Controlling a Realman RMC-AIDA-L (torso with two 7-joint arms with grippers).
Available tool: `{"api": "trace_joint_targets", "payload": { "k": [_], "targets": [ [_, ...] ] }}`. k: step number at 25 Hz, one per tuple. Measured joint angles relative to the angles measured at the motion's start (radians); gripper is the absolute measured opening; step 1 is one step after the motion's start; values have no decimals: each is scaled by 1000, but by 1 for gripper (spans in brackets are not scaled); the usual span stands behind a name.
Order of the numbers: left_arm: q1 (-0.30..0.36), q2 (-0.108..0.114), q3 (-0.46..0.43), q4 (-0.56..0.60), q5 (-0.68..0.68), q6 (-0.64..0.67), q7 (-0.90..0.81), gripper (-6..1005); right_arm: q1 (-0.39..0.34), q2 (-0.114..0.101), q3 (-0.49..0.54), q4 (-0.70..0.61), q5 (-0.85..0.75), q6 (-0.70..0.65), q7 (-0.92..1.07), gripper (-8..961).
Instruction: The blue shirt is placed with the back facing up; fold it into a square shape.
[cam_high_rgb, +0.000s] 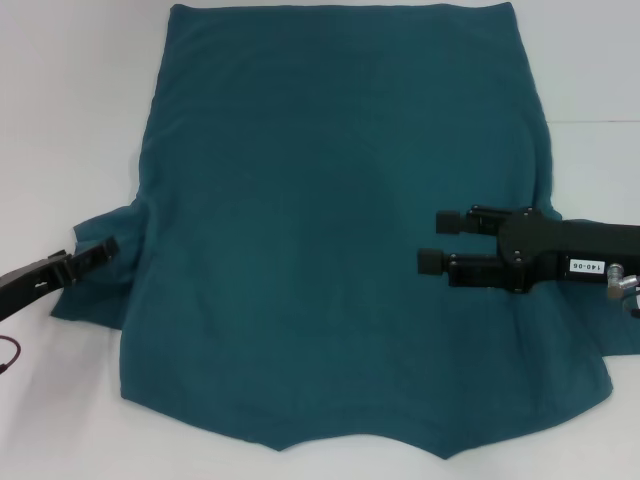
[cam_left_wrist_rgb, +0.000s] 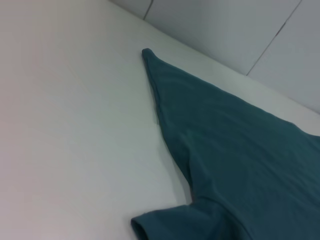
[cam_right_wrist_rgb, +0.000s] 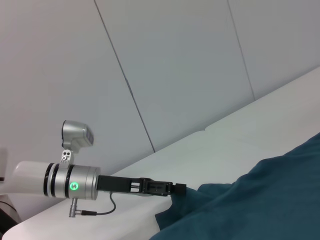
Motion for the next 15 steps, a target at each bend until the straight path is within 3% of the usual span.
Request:
{"api": "trace_joint_targets", "payload": {
  "k": [15],
  "targets": [
    [2,2,15,9,56,14,-11,881,7,0,2,-4,3,3,0,839]
  ]
}}
